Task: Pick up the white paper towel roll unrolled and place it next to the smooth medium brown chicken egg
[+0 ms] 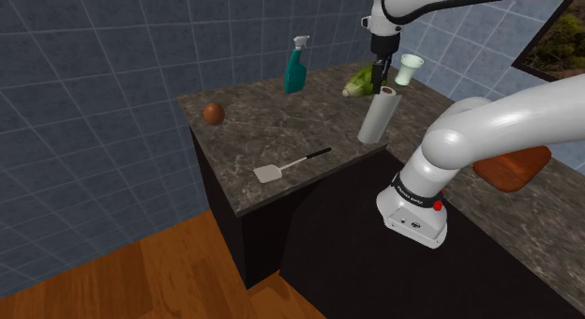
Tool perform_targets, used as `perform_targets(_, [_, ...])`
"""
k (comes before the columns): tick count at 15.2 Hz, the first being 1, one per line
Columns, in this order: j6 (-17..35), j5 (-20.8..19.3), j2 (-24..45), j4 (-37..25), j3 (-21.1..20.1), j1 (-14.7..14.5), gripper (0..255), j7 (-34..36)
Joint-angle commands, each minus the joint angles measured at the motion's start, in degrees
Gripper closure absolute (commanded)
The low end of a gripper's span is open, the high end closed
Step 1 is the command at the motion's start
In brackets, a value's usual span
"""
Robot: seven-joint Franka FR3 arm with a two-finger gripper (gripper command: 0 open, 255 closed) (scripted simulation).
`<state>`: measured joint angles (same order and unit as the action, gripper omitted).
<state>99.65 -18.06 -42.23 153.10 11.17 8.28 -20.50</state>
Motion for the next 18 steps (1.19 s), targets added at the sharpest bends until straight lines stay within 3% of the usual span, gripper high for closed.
perform_targets(1, [1.4,-1.0,0.1,1.2,0.6,0.5,0,-0.3])
perform_targets(7, [5.7,-2.5,0.4,5.2,1.9,1.3,0,-0.1])
perform_targets(14, [5.7,-2.5,0.4,5.2,1.9,1.3,0,-0.1])
perform_targets(15, [5.7,-2.5,0.4,5.2,1.9,1.3,255,-0.1])
perform_targets(18, [5.7,-2.5,0.4,5.2,1.9,1.3,255,-0.1])
